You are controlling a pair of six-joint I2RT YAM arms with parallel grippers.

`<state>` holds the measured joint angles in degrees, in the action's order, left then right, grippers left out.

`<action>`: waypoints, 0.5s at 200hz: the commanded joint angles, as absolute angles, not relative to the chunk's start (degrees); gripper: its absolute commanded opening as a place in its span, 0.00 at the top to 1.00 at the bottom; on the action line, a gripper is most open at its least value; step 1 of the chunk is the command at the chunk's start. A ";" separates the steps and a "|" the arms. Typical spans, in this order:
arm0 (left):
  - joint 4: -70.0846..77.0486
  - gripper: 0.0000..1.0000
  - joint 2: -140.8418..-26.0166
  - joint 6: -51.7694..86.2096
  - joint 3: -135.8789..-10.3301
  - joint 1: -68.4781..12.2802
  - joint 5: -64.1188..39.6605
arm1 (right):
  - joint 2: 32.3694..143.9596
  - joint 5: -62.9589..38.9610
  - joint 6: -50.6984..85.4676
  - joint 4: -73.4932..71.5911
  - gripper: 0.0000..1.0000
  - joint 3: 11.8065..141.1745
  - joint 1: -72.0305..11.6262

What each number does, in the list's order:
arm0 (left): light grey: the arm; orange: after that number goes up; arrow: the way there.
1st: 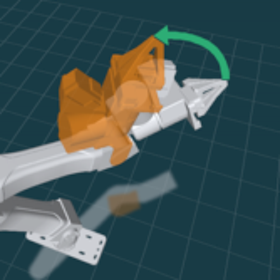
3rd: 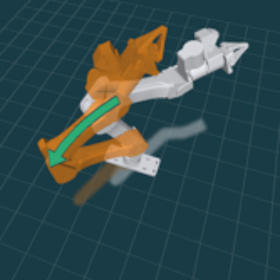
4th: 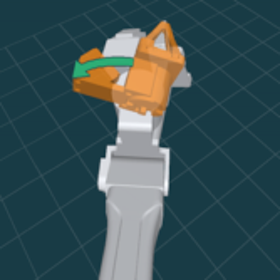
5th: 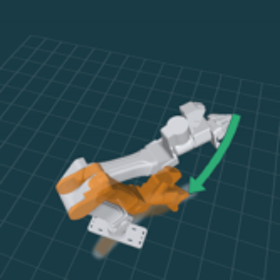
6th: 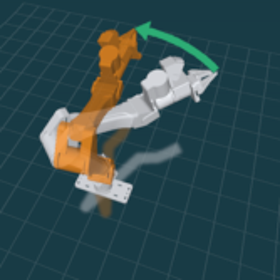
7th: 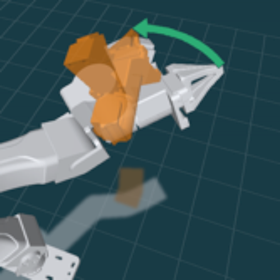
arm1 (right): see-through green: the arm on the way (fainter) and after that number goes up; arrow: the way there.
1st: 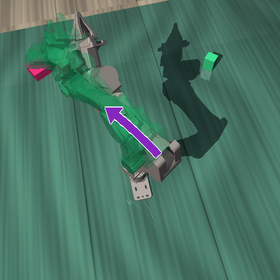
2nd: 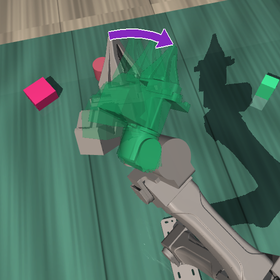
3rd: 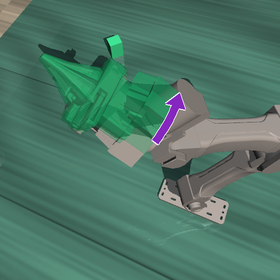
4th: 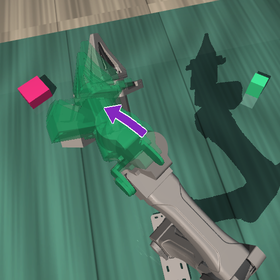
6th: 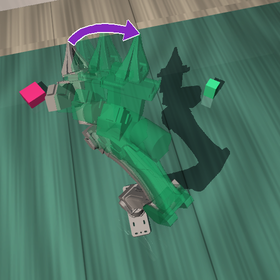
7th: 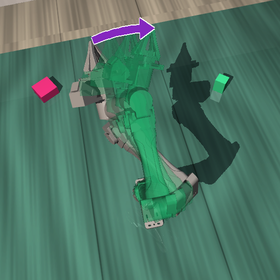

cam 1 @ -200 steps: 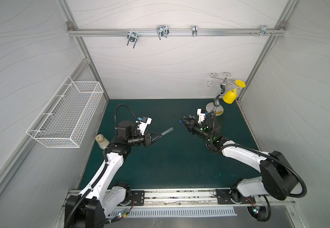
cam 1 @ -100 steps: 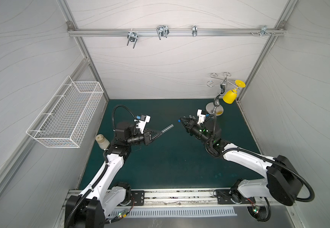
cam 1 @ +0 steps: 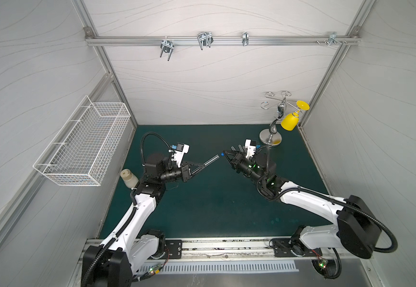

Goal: Insert stoppers into test tubes
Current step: Insert the stopper into the test tube.

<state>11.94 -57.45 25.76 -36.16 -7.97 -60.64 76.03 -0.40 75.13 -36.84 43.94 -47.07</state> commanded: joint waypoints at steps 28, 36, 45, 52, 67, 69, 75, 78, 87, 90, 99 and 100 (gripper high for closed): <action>13.79 1.00 -57.38 25.66 -36.65 -8.28 -60.82 | 76.41 0.62 75.84 -36.67 0.91 46.23 -48.68; 13.71 1.00 -57.29 25.75 -36.65 -8.27 -60.82 | 76.29 0.69 75.74 -36.48 0.91 46.32 -48.81; 13.77 1.00 -57.29 25.91 -36.74 -8.26 -60.74 | 76.20 0.84 75.79 -36.22 0.91 46.32 -48.86; 13.83 1.00 -57.35 26.06 -36.75 -8.31 -60.79 | 76.16 0.95 75.84 -36.13 0.91 46.36 -49.01; 14.35 1.00 -57.33 26.43 -36.83 -8.25 -60.82 | 76.03 1.20 75.59 -35.88 0.91 46.32 -49.13; 14.38 1.00 -57.38 26.49 -36.83 -8.30 -60.82 | 76.03 1.22 75.65 -35.86 0.91 46.25 -49.13; 14.58 1.00 -57.39 26.62 -36.83 -8.33 -60.89 | 76.06 1.36 75.75 -35.78 0.91 46.11 -49.13; 14.71 1.00 -57.39 26.72 -36.86 -8.30 -60.91 | 76.00 1.47 75.79 -35.81 0.91 46.09 -49.23; 14.87 1.00 -57.38 26.72 -36.74 -8.27 -60.91 | 76.01 1.54 75.77 -35.70 0.91 46.03 -49.22; 14.86 1.00 -57.39 26.72 -36.74 -8.28 -60.83 | 75.95 1.51 75.75 -35.69 0.91 46.05 -49.22; 14.87 1.00 -57.45 26.70 -36.74 -8.27 -60.81 | 76.03 1.34 75.72 -35.68 0.91 46.18 -49.35; 14.86 1.00 -57.47 26.71 -36.74 -8.31 -60.77 | 76.03 1.33 75.74 -35.68 0.91 46.21 -49.33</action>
<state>12.01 -57.47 25.98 -36.16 -8.03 -60.64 76.03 0.49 75.13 -35.90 45.08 -48.69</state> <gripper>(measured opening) 0.133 0.158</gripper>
